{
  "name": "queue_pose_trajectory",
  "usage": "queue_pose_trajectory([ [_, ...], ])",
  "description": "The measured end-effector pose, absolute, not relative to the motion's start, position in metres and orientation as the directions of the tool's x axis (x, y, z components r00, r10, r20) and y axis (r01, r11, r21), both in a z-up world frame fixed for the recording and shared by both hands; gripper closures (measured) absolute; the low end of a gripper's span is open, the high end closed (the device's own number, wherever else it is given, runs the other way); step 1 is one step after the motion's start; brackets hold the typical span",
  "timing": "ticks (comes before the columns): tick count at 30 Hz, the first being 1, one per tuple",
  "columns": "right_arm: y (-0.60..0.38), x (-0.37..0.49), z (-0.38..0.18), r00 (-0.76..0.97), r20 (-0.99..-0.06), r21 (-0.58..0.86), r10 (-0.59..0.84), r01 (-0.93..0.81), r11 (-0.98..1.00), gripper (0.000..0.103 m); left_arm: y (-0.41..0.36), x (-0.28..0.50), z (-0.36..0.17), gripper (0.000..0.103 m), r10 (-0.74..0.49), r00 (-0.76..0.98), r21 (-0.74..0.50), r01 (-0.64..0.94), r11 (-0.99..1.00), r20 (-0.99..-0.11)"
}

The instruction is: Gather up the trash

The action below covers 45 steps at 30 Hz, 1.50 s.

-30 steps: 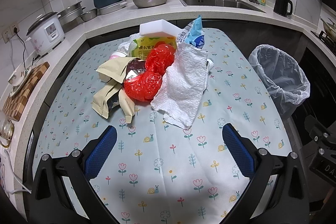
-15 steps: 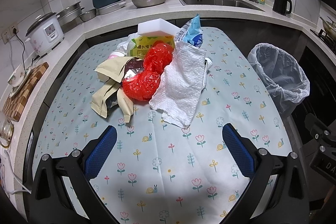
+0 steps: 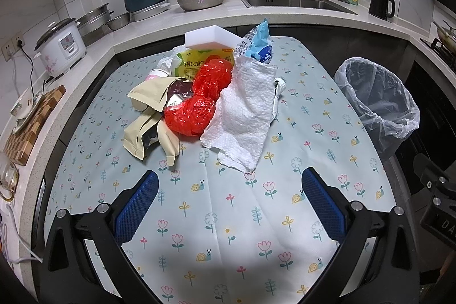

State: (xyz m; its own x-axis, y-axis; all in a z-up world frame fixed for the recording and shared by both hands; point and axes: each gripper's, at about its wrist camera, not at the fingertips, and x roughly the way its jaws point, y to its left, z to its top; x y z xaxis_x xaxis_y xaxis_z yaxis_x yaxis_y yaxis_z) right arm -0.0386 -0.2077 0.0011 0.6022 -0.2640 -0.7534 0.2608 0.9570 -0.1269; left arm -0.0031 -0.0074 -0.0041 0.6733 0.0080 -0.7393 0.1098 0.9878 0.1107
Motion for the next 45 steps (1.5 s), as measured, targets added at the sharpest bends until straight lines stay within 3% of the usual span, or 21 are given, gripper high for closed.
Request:
queue_pose_trajectory([
  [23, -0.201, -0.038, 0.007, 0.61, -0.744, -0.129, -0.272, 0.268, 0.955, 0.007, -0.006, -0.005, -0.003, 0.007, -0.006, 0.67, 0.089, 0.107, 0.99, -0.742],
  [45, -0.129, 0.021, -0.005, 0.636, -0.754, -0.08, -0.167, 0.163, 0.983, 0.007, 0.091, 0.038, -0.016, 0.007, 0.041, 0.644, 0.06, 0.007, 0.998, -0.764],
])
